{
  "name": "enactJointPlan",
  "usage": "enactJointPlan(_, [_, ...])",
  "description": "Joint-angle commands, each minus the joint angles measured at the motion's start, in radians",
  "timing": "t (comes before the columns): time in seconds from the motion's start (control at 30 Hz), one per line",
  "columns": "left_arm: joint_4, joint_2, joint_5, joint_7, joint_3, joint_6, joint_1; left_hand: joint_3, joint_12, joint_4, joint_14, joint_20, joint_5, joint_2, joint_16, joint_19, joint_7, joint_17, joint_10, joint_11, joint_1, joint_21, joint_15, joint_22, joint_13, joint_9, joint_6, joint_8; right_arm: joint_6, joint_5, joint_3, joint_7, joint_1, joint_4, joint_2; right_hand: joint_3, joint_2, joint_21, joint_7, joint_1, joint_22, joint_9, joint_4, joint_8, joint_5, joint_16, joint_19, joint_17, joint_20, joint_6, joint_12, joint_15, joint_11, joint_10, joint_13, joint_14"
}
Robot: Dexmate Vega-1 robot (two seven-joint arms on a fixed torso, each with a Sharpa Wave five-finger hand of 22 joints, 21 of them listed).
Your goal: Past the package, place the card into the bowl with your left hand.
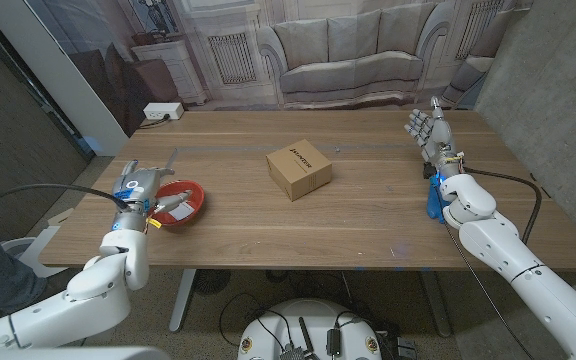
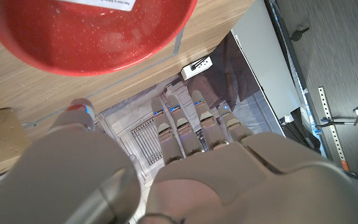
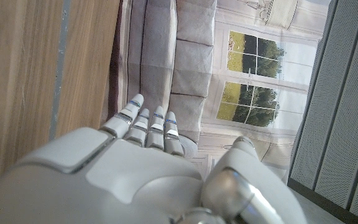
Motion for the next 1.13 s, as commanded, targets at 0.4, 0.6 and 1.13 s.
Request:
enactJointPlan(0.4, [-0.129, 0.075, 0.018, -0.052, -0.204, 0.01, 0.132, -0.003, 0.017, 0.002, -0.004, 0.007, 0.01, 0.012, 0.005, 0.0, 0.002, 0.001, 0.013, 0.0, -0.001, 0.004, -0.089, 0.004, 0.004, 0.006, 0.0, 0.015, 0.018, 0.015, 0.009, 0.013, -0.031, -0.025, 0.002, 0.0, 0.004, 0.001, 0.003, 0.005, 0.005, 0.003, 0.0, -0.001, 0.002, -0.001, 0.013, 0.003, -0.004, 0.005, 0.0, -0.003, -0.001, 0.003, 0.002, 0.009])
enactJointPlan(0.6, [-0.151, 0.067, 0.036, -0.075, -0.262, -0.009, 0.167, -0.003, 0.021, 0.002, 0.001, 0.007, 0.012, 0.014, 0.008, 0.0, 0.002, 0.0, 0.022, -0.003, -0.001, 0.004, -0.098, 0.004, 0.004, 0.006, 0.004, 0.018, 0.023, 0.01, 0.01, 0.004, -0.041, -0.033, 0.005, 0.0, 0.005, 0.002, 0.002, 0.005, 0.005, 0.003, 0.0, -0.001, 0.002, -0.001, 0.013, 0.003, -0.004, 0.005, 0.0, -0.002, -0.001, 0.003, 0.002, 0.009])
enactJointPlan(1.13, [-0.117, -0.021, 0.101, -0.115, -0.308, -0.112, 0.185, -0.004, 0.023, 0.003, 0.001, 0.009, 0.015, 0.02, 0.009, 0.008, 0.004, 0.0, 0.021, 0.001, -0.001, 0.008, -0.096, 0.004, 0.004, 0.006, 0.005, 0.022, 0.015, -0.009, 0.021, -0.031, -0.08, -0.088, -0.009, -0.001, 0.005, 0.001, 0.002, 0.005, 0.005, 0.003, -0.001, -0.001, 0.001, -0.001, 0.012, 0.003, -0.004, 0.005, 0.0, -0.003, -0.001, 0.003, 0.002, 0.01])
